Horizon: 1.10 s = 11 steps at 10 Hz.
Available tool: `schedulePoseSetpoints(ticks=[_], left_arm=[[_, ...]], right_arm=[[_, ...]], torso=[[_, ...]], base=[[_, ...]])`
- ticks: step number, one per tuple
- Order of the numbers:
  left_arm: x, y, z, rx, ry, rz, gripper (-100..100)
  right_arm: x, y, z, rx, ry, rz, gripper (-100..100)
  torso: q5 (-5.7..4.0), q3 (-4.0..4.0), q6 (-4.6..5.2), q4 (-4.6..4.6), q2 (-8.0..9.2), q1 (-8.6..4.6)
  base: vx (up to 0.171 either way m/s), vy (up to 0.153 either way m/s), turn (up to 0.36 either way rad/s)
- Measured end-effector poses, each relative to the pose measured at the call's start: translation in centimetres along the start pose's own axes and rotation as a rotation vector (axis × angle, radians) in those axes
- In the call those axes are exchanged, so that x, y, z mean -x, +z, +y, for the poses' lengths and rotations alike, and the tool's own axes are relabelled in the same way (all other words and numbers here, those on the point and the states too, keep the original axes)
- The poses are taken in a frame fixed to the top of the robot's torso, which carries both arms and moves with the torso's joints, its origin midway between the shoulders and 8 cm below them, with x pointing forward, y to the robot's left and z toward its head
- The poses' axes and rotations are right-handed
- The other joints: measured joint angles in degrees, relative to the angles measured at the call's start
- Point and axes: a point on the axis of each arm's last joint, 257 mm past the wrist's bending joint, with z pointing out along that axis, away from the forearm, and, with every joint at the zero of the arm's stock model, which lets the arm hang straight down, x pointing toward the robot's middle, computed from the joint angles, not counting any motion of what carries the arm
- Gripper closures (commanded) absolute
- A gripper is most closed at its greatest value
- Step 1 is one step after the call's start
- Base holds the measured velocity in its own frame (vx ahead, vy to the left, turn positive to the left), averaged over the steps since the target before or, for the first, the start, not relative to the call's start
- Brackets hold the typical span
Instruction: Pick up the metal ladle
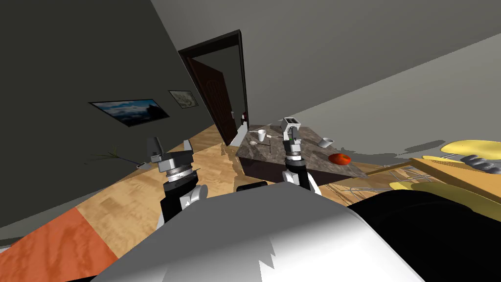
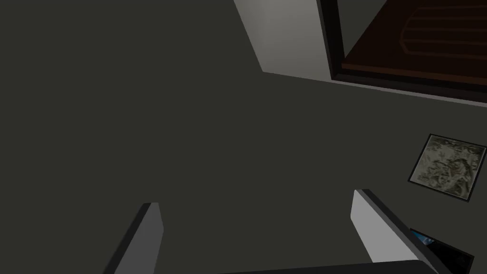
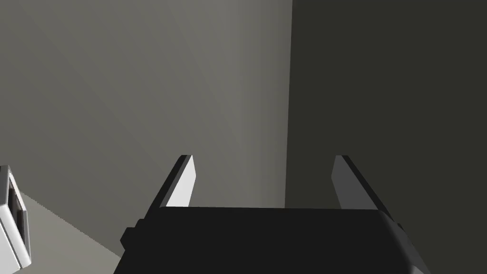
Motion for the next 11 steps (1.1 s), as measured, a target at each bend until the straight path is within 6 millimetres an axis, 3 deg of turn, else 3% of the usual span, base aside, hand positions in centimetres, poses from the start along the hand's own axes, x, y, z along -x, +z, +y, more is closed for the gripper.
schedulePoseSetpoints(ticks=[6,11], left_arm=[[0.0,0.0,0.0,0.0,0.0,0.0,0],[0.0,0.0,0.0,0.0,0.0,0.0,0]], right_arm=[[-4.3,-3.4,-3.1,-0.051,-0.036,0.212,-100],[-6.8,-7.6,-6.5,-0.117,-0.088,0.391,-100]], torso=[[0.09,0.4,-0.01,0.16,0.69,0.42],[0.06,0.27,0.01,0.11,0.44,0.25]], base=[[-0.176,0.097,0.072],[-0.105,0.073,0.068]])
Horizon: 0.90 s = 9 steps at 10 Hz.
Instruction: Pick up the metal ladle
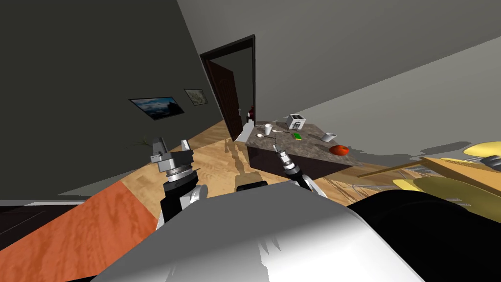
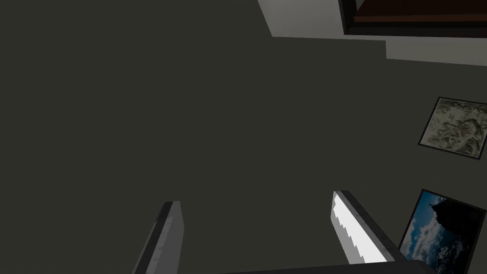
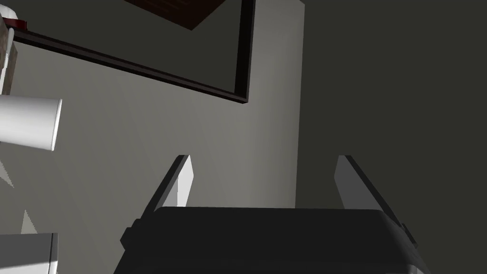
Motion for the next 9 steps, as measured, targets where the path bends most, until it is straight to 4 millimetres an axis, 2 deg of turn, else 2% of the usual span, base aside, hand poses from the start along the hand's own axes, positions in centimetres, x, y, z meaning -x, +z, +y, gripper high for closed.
schedulePoseSetpoints(ticks=[5,9], left_arm=[[0.0,0.0,0.0,0.0,0.0,0.0,0],[0.0,0.0,0.0,0.0,0.0,0.0,0]], right_arm=[[-3.1,-3.2,-4.0,-0.072,-0.067,0.173,-100],[-4.9,-6.7,-7.4,-0.139,-0.133,0.318,-100]], torso=[[-0.02,-0.15,-0.02,-0.06,-0.25,-0.08],[-0.01,-0.19,-0.02,-0.07,-0.33,-0.03]], base=[[-0.043,0.058,0.061],[-0.028,0.069,0.081]])
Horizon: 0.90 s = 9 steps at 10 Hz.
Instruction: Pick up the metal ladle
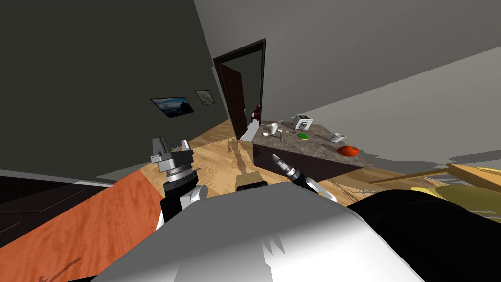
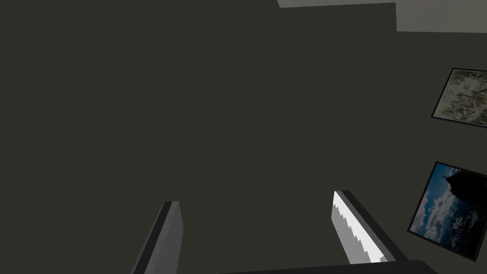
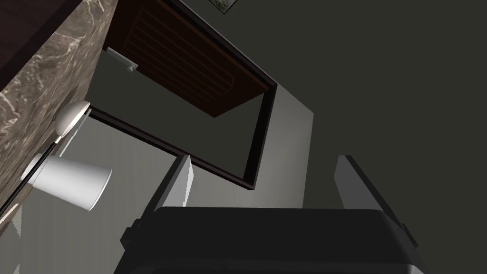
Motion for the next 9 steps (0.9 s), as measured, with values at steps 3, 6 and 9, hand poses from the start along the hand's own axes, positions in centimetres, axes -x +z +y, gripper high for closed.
schedulePoseSetpoints(ticks=[3,6,9], left_arm=[[0.0,0.0,0.0,0.0,0.0,0.0,0],[0.0,0.0,0.0,0.0,0.0,0.0,0],[0.0,0.0,0.0,0.0,0.0,0.0,0]], right_arm=[[-1.5,-2.2,-2.3,-0.046,-0.041,0.089,-100],[-3.4,-5.0,-5.5,-0.101,-0.096,0.198,-100],[-4.6,-8.4,-8.2,-0.161,-0.167,0.329,-100]], torso=[[-0.03,-0.03,0.0,-0.01,-0.05,-0.13],[0.0,-0.03,0.03,-0.01,-0.06,-0.04],[0.01,-0.08,0.0,-0.03,-0.14,0.03]], base=[[-0.011,0.041,0.055],[-0.009,0.08,0.096],[0.01,0.082,0.073]])
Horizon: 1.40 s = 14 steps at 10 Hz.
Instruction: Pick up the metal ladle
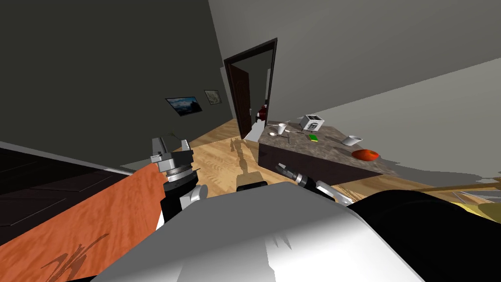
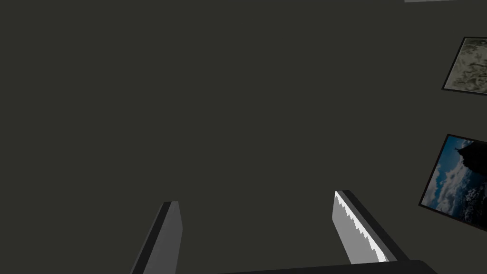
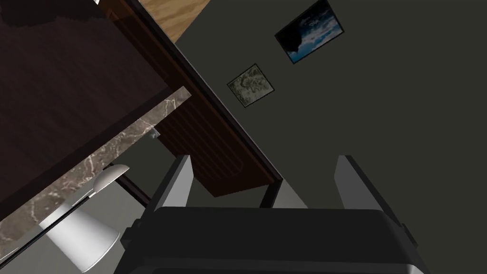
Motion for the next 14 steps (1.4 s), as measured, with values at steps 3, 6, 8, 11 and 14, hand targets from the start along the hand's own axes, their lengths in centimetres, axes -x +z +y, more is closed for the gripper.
schedulePoseSetpoints(ticks=[3,6,8,11,14], left_arm=[[0.0,0.0,0.0,0.0,0.0,0.0,0],[0.0,0.0,0.0,0.0,0.0,0.0,0],[0.0,0.0,0.0,0.0,0.0,0.0,0],[0.0,0.0,0.0,0.0,0.0,0.0,0],[0.0,0.0,0.0,0.0,0.0,0.0,0]], right_arm=[[-1.8,-2.5,-3.2,-0.051,-0.053,0.095,-100],[-3.2,-5.8,-6.0,-0.108,-0.121,0.211,-100],[-3.8,-7.4,-8.0,-0.137,-0.155,0.27,-100],[-4.4,-12.1,-11.3,-0.209,-0.219,0.39,-100],[-4.1,-15.4,-13.8,-0.258,-0.279,0.486,-100]], torso=[[-0.03,0.0,0.0,0.0,0.0,-0.14],[-0.01,0.01,0.03,0.0,0.02,-0.05],[-0.02,0.0,0.01,0.0,0.0,-0.1],[0.0,-0.04,0.03,-0.01,-0.06,-0.08],[-0.04,-0.01,0.05,0.0,-0.01,-0.18]], base=[[0.008,0.049,0.052],[0.009,0.066,0.053],[0.018,0.068,0.084],[0.035,0.076,0.088],[0.026,0.048,0.051]])
